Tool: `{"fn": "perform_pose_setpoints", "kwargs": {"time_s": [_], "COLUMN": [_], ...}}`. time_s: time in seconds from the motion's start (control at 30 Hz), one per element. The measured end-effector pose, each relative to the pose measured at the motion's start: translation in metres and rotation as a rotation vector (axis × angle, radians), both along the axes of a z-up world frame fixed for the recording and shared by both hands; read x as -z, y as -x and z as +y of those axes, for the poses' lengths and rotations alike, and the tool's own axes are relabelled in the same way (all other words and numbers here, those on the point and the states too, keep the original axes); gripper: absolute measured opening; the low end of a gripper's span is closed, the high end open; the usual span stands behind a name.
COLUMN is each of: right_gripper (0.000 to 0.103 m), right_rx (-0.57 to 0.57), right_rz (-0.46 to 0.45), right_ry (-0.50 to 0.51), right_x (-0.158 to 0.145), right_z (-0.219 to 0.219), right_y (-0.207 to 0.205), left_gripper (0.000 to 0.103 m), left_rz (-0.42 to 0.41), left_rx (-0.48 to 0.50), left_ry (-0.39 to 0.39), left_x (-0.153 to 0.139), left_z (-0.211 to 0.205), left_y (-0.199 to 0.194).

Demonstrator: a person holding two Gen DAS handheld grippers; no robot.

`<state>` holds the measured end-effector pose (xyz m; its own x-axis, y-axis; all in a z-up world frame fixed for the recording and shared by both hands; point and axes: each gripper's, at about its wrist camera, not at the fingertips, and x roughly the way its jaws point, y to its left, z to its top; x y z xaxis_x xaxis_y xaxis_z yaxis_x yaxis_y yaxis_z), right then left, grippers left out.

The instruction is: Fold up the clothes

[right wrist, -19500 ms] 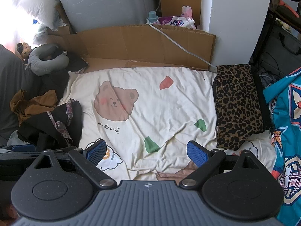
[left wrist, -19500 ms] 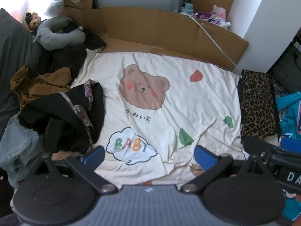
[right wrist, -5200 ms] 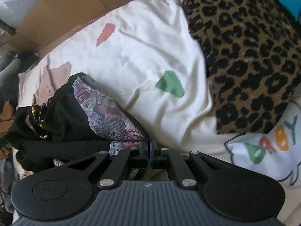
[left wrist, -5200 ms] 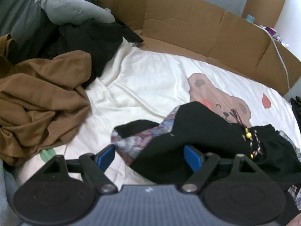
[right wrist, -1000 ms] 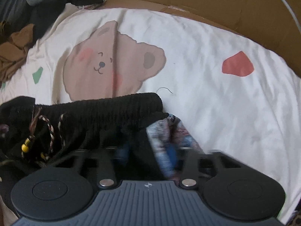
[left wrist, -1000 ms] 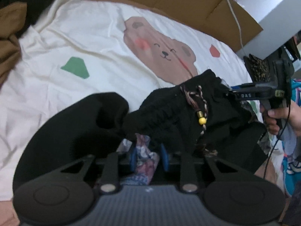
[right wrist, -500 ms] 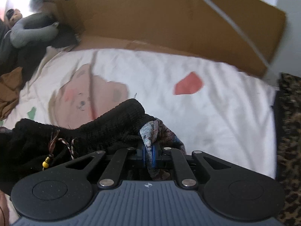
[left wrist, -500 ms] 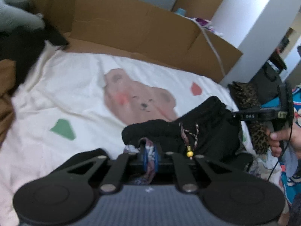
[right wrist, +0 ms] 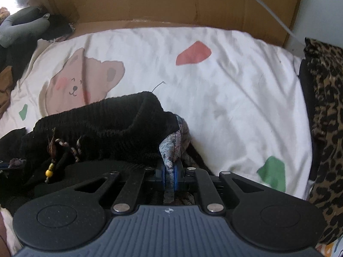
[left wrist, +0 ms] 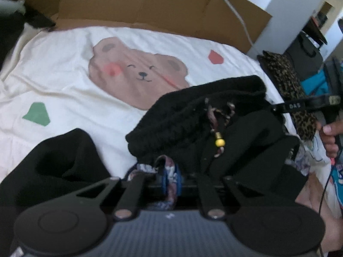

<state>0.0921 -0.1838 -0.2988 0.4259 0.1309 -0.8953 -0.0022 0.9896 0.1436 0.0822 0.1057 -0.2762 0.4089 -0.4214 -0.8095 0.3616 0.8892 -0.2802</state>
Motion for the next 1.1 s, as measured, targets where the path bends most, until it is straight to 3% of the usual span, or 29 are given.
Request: {"fn": "perform_pose_setpoints", "kwargs": {"time_s": [0.07, 0.13, 0.17, 0.37, 0.63, 0.9, 1.1], "right_gripper": [0.011, 0.023, 0.034, 0.047, 0.047, 0.047, 0.047], "right_rx": [0.005, 0.012, 0.020, 0.010, -0.161, -0.214, -0.206], "right_rz": [0.004, 0.009, 0.002, -0.124, -0.126, -0.092, 0.005], "right_ry": [-0.006, -0.005, 0.001, 0.007, -0.136, -0.240, -0.422], "right_x": [-0.001, -0.003, -0.006, -0.040, -0.053, -0.053, -0.044], "right_z": [-0.001, -0.003, -0.003, 0.005, 0.053, 0.088, 0.103], "right_y": [0.003, 0.006, 0.007, 0.015, 0.013, 0.013, 0.006], "left_gripper": [0.013, 0.014, 0.014, 0.015, 0.018, 0.022, 0.022], "left_rz": [-0.025, -0.042, -0.049, -0.112, -0.145, -0.136, -0.151], "left_rx": [0.015, 0.033, 0.044, 0.077, 0.023, -0.004, 0.054], "left_ry": [0.016, 0.036, 0.042, 0.019, 0.074, 0.137, 0.156], "left_x": [-0.006, -0.010, -0.012, -0.020, -0.033, -0.037, -0.038], "left_z": [-0.002, -0.005, -0.007, -0.021, -0.013, -0.005, -0.011], "left_y": [0.008, 0.015, 0.018, 0.026, 0.024, 0.025, 0.034]}}
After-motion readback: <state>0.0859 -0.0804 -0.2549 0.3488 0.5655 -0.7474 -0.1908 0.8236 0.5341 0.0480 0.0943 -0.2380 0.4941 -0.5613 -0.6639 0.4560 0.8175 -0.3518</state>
